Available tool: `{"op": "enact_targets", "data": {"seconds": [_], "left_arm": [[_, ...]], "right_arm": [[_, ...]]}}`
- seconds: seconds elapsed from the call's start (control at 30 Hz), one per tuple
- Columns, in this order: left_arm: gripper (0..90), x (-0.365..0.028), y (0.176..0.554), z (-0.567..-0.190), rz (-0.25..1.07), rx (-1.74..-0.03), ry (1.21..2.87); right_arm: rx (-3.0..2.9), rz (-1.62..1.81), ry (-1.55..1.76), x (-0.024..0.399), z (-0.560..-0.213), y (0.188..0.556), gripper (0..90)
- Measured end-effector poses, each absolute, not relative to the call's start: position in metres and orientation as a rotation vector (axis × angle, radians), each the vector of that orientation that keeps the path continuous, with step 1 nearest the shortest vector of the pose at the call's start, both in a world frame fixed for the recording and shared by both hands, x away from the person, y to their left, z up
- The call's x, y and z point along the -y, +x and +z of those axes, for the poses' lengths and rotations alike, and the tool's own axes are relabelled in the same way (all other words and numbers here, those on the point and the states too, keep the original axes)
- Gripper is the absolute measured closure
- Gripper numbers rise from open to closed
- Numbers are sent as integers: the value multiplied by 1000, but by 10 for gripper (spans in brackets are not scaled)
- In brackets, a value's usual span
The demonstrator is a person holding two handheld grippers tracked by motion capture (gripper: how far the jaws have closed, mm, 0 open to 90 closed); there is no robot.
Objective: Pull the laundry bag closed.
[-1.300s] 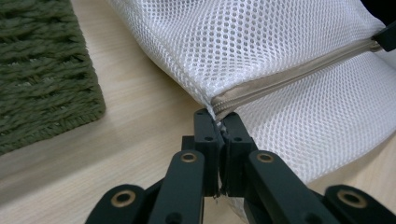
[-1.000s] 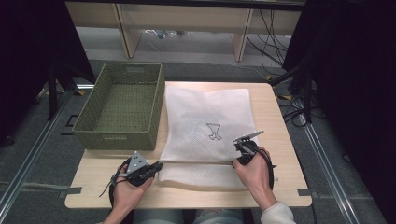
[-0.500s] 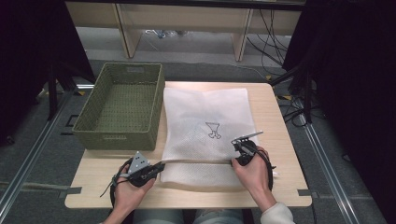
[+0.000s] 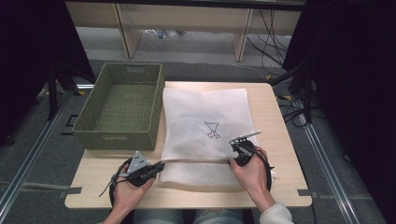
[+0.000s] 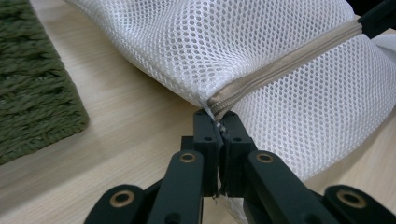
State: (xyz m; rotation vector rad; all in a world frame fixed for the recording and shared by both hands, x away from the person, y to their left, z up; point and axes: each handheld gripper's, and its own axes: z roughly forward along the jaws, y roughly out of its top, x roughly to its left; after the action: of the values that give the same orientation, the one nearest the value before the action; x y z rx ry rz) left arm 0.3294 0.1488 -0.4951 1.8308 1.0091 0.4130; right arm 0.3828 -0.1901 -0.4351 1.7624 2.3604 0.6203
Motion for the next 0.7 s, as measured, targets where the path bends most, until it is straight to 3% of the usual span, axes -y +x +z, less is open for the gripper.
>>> {"op": "enact_targets", "data": {"seconds": [0.37,0.43,0.47,0.5,0.53,0.63,0.7], "left_arm": [[865,-159,330,-492,427,-997,1834],[867,-159,329,-493,467,-1028,1847],[867,-178,331,-489,585,-1074,1836],[866,-197,339,-482,544,-1120,1810],[866,-182,339,-481,547,-1065,1820],[863,-146,333,-491,487,-989,1888],[862,-158,336,-492,498,-1038,1858]], "right_arm": [[-2331,664,1825,206,-440,386,886],[-2324,644,1809,206,-440,386,887],[-2284,487,1767,206,-440,386,886],[-2242,601,1928,255,-444,391,886],[-2244,708,2065,263,-437,391,886],[-2151,673,1874,247,-417,392,885],[-2166,634,1882,259,-425,391,885]]}}
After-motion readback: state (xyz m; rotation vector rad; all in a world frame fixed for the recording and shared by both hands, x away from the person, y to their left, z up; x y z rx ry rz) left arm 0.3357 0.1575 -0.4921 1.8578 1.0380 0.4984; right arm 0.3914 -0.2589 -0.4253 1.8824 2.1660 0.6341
